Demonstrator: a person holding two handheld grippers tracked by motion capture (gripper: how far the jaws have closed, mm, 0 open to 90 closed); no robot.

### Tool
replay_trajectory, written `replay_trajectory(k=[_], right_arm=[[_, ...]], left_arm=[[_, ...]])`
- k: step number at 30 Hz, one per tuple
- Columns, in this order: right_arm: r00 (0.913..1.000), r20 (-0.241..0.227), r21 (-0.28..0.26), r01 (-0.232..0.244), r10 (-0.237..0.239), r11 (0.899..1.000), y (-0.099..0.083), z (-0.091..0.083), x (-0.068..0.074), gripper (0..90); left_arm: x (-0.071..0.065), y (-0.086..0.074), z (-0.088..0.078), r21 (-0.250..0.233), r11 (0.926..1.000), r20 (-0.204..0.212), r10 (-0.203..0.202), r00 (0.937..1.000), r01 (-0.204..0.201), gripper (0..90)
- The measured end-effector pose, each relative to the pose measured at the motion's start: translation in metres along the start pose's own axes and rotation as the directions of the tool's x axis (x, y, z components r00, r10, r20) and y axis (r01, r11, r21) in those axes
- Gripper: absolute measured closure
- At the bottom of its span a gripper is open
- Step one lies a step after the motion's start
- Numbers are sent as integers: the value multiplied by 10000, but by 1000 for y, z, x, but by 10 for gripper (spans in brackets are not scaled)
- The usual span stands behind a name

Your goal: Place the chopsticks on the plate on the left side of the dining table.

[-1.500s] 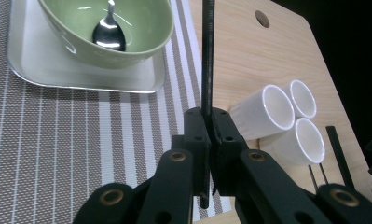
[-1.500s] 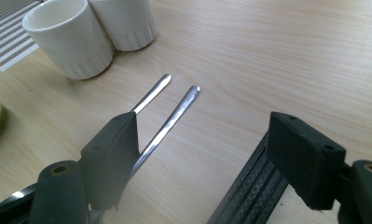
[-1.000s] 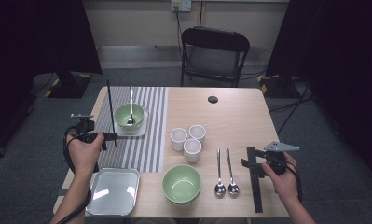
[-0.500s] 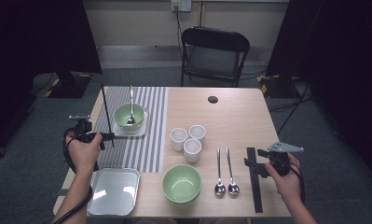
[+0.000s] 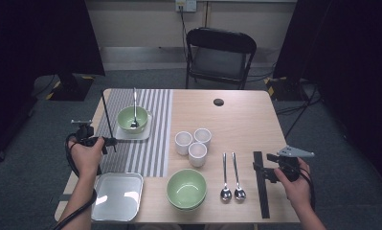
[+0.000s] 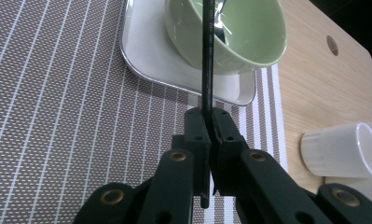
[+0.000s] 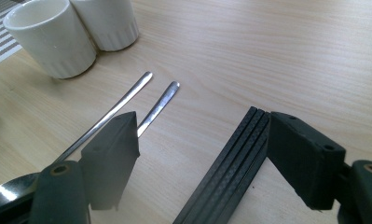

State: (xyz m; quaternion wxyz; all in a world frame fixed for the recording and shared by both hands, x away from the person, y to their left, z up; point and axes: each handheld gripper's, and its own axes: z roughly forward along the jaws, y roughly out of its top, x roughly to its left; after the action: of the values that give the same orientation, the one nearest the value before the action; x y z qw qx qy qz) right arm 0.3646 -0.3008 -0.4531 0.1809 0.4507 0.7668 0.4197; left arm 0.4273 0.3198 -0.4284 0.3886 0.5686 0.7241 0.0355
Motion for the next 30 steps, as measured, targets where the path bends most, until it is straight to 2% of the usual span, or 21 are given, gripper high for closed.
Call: replay_trajectory(k=[4, 11, 15, 17, 19, 23, 24, 26, 30], right_arm=[[10000, -1, 4, 23, -23, 10000, 0, 1, 0, 249], [9999, 63, -45, -100, 101, 9999, -1, -1, -1, 249], [9998, 69, -82, -189, 190, 9998, -2, -1, -3, 249], [9998, 49, -120, -197, 198, 9997, -2, -1, -3, 249], [9998, 57, -147, -174, 174, 9997, -2, -2, -3, 249], [9997, 65, -164, -235, 236, 9996, -2, -3, -3, 249], [9997, 71, -170, -235, 236, 9996, -2, -3, -3, 249], [9997, 68, -184, -236, 237, 9996, -3, -3, -4, 249], [9998, 49, -191, -208, 209, 9996, -3, -2, -3, 249]], left_arm=[[1, 0, 3, 136, 9997, 27, -222, 9997, 222, 869], [4, -2, 9, 396, 9987, -41, -315, 9995, 317, 869], [4, -3, 13, 342, 9980, -10, -525, 9986, 526, 869], [6, -3, 14, 542, 9979, -103, -356, 9993, 361, 869], [6, -4, 16, 446, 9970, -71, -636, 9980, 638, 869], [7, -6, 18, 541, 9966, -89, -619, 9980, 623, 869], [6, -6, 18, 564, 9970, -306, -523, 9982, 539, 868], [7, -7, 19, 645, 9966, -164, -499, 9986, 509, 869], [9, -7, 20, 730, 9955, -222, -589, 9980, 604, 868]])
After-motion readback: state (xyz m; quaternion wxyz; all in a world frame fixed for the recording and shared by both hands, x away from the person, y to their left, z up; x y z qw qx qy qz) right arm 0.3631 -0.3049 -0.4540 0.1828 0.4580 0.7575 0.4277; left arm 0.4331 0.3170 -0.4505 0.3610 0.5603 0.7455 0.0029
